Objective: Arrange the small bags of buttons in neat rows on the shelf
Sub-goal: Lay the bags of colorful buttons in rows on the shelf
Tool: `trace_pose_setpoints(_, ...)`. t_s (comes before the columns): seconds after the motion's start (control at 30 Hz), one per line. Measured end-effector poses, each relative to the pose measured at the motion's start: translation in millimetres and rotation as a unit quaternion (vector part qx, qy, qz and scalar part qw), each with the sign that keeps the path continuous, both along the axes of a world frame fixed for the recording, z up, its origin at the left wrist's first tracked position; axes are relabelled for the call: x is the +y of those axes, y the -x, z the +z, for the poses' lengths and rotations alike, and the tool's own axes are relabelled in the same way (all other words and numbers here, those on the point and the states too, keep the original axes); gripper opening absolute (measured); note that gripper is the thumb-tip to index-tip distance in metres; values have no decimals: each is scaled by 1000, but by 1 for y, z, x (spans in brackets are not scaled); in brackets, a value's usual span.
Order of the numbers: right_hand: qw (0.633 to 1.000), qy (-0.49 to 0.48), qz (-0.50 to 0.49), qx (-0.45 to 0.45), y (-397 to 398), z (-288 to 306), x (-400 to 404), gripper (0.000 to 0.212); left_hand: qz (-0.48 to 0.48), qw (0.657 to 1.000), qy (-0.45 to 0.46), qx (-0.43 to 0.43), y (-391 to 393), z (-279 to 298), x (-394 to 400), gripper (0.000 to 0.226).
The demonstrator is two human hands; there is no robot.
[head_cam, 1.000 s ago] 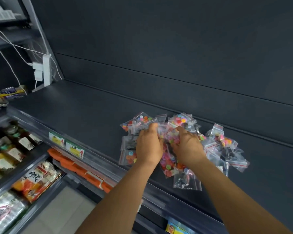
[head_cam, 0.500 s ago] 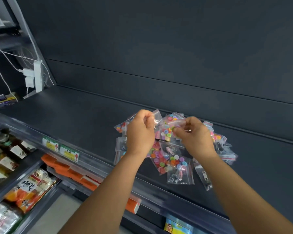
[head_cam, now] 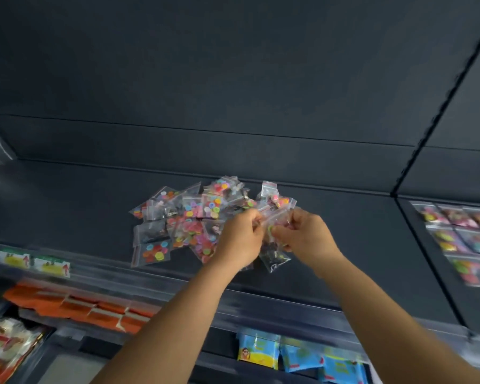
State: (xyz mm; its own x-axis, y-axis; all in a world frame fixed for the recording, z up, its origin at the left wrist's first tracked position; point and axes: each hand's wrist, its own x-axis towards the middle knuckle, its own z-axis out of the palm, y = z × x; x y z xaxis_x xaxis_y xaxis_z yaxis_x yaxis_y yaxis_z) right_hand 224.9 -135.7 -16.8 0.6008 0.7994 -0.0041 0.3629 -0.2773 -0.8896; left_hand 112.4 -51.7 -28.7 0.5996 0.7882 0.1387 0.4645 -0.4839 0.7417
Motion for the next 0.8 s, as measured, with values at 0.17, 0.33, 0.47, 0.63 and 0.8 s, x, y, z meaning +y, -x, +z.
trace_pose_setpoints(0.17,997,47,6,-69,-6,-20,-1,9,51,993,-87,66,9,-19,-1,28)
trace_pose_setpoints(0.33,993,30,7,-114,-5,-20,9,19,215,944,-122,219,39,-27,19,56)
trace_pose_setpoints(0.47,995,27,40,-91,1,-19,15,16,258,939,-81,214,43,-28,28,58)
trace_pose_setpoints(0.63,994,23,60,-85,4,-22,22,16,250,950,-78,167,50,-25,34,25)
trace_pose_setpoints(0.8,993,28,73,-94,11,-24,31,18,252,933,-114,233,68,-31,42,40)
